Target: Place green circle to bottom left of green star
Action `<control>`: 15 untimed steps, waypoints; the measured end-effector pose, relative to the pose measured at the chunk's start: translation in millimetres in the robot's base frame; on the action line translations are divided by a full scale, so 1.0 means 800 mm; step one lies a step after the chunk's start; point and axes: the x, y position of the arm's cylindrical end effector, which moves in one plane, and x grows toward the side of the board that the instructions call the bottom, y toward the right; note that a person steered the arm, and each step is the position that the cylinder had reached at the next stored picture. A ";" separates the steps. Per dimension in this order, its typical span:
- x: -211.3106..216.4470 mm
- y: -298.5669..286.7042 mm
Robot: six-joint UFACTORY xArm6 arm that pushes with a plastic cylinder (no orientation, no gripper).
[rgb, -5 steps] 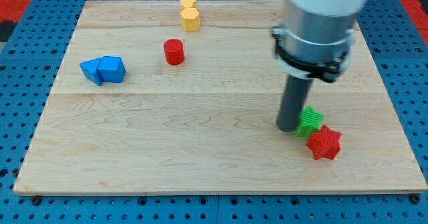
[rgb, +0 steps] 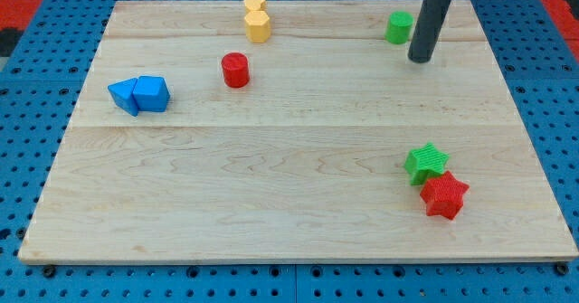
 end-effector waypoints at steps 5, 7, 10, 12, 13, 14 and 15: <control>-0.085 -0.127; 0.017 -0.158; 0.039 -0.203; 0.115 -0.124; 0.081 -0.154; 0.166 -0.146; 0.210 -0.144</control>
